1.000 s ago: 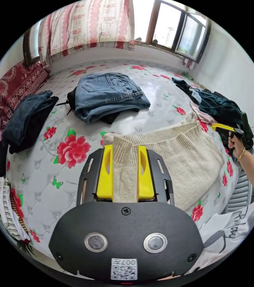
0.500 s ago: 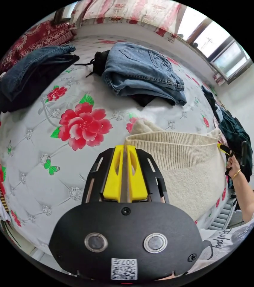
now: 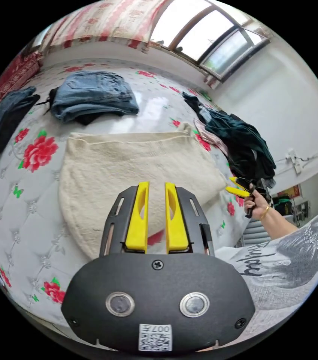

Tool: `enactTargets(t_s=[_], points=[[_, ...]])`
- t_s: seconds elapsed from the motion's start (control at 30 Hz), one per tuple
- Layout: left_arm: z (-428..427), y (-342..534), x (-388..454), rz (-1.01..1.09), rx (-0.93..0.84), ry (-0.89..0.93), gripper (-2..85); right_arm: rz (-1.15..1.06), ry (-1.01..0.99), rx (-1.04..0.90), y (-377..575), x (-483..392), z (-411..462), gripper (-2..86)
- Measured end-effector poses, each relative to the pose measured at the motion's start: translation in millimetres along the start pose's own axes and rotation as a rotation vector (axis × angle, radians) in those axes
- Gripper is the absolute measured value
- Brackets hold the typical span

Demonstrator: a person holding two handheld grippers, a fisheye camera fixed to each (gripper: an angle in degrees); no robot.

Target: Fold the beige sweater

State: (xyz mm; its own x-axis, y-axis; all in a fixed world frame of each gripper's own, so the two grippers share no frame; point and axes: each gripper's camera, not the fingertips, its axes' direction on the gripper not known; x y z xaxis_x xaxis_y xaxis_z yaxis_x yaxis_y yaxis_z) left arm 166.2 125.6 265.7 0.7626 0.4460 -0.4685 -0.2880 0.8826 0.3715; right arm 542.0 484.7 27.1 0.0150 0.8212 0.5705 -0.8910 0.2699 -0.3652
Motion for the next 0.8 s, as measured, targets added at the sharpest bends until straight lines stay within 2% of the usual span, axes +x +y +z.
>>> enactTargets(t_s=[0.13,0.17,0.3,0.47,0.53,0.57,0.63,0.73,0.8], points=[[47.2,0.4,22.2,0.072,-0.083,-0.045,6.8,0.040,-0.056,-0.051,-6.2,13.5,18.9,12.1],[66.7,0.2,17.9,0.066,-0.150,-0.086,6.1,0.041,-0.054,-0.055,-9.1,13.7,21.8,11.8],[73.3,-3.9,10.1,0.100,-0.177,-0.087,4.7,0.014,-0.023,-0.050,-27.4,-7.6,22.1,5.3],[42.3,1.2,13.1,0.080,-0.162,-0.160,4.3,-0.455,-0.004,-0.083,-17.8,-142.6,4.1,2.3],[25.4,12.0,5.3,0.032,-0.148,-0.177,4.1,-0.763,0.029,-0.161,12.5,-234.1,16.5,1.9],[11.0,22.3,-2.8,0.004,-0.133,-0.172,3.6,-0.844,0.038,-0.185,23.9,-256.3,21.9,1.9],[-14.7,43.3,-20.1,-0.037,-0.091,-0.151,2.1,-1.152,0.059,-0.288,82.4,-332.1,49.9,1.9],[-54.7,86.6,-65.8,-0.166,-0.041,-0.105,-0.2,-1.454,0.065,-0.481,166.0,-387.0,105.1,2.3],[-76.3,125.9,-107.4,-0.296,-0.033,-0.077,-0.3,-1.562,0.073,-0.618,211.6,-392.1,155.6,2.8]])
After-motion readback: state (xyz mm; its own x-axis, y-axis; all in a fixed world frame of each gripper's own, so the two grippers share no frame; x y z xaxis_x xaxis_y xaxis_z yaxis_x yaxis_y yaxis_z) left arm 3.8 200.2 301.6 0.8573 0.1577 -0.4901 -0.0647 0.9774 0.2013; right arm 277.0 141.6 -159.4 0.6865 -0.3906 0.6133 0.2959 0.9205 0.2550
